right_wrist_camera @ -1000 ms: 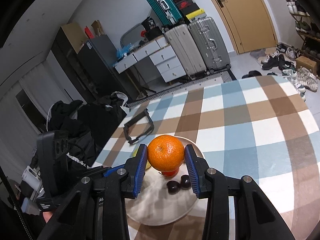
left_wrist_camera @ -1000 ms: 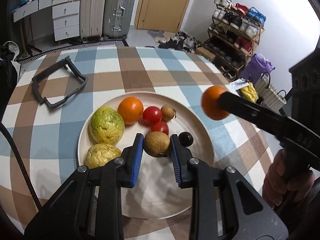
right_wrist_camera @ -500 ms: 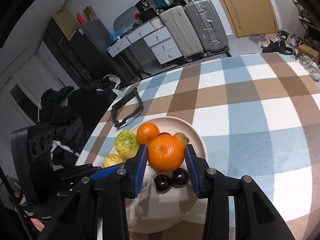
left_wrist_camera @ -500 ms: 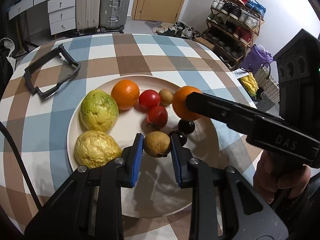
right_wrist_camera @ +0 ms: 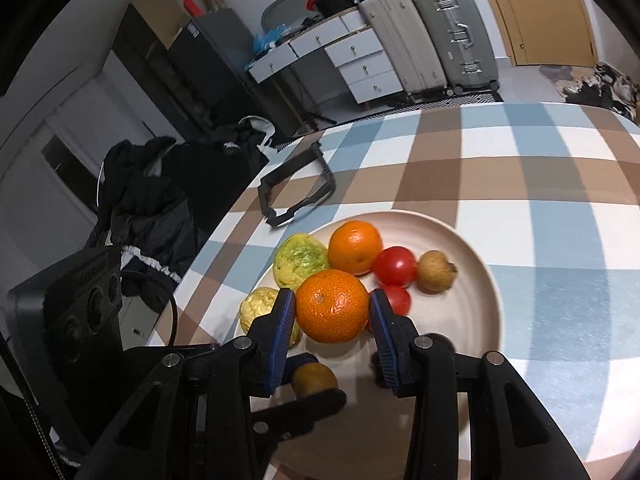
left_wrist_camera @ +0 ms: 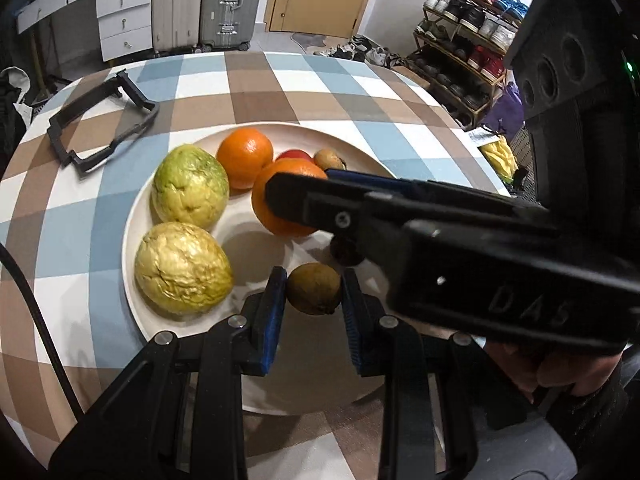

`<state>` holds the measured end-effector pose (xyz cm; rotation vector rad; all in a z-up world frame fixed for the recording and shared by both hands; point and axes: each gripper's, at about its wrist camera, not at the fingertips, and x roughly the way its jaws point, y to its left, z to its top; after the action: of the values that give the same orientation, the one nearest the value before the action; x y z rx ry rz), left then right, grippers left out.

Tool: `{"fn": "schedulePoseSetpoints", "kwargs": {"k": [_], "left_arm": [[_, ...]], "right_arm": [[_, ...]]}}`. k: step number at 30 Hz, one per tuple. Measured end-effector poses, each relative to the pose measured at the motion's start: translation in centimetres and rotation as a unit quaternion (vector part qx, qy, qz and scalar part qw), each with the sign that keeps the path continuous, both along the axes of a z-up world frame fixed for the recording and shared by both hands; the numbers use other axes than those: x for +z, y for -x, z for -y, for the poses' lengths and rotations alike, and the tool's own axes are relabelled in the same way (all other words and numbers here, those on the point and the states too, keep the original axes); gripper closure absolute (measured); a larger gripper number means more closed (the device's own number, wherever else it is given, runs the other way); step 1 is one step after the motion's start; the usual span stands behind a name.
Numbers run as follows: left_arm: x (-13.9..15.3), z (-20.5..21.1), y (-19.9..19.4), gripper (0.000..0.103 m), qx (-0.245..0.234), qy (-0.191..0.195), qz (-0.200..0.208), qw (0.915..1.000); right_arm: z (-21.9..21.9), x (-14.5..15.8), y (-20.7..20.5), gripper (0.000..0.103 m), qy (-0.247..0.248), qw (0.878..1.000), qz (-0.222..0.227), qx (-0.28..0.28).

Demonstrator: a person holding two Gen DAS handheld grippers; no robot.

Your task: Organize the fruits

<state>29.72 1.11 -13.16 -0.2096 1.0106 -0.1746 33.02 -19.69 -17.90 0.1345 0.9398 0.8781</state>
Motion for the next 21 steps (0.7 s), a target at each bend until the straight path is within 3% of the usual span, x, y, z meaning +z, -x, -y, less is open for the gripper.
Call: {"fn": "schedulePoseSetpoints", "kwargs": {"k": [6,8,9,14,17,19,21], "left_arm": [[0.6,-0.8,-0.3,0.078,0.012,0.007,0.010,0.9999],[0.9,-1.1,-0.2,0.070,0.016,0.013,0.009,0.9998],[1.2,-1.2,0.0,0.063,0.018,0.018,0.012,0.9996],[3.0,-1.3,1.5,0.049,0.028,0.011,0.038,0.9988],[4.8,-1.5,2.8,0.043,0.027,0.016,0.062,0.9976],[6.3,-1.6,4.1,0.029,0.039,0.005,0.088,0.9954],[7.8,-1.8,5.3,0.022,0.051,-0.003,0.116,0.9920]], "right_arm": [[-0.7,-0.3,-0.1,0.062,0.008,1.000,0.008,-0.004],[-0.5,-0.3,-0.3,0.060,0.004,1.000,0.006,-0.010],[-0.2,-0.2,-0.3,0.054,0.000,1.000,0.006,-0.015],[2.9,2.2,0.7,0.048,-0.039,0.997,0.033,-0.049],[5.0,4.2,2.1,0.034,-0.053,0.994,0.063,-0.074],[6.4,5.7,3.8,0.027,-0.065,0.989,0.092,-0.091],[7.4,6.9,5.3,0.014,-0.072,0.985,0.116,-0.105]]}}
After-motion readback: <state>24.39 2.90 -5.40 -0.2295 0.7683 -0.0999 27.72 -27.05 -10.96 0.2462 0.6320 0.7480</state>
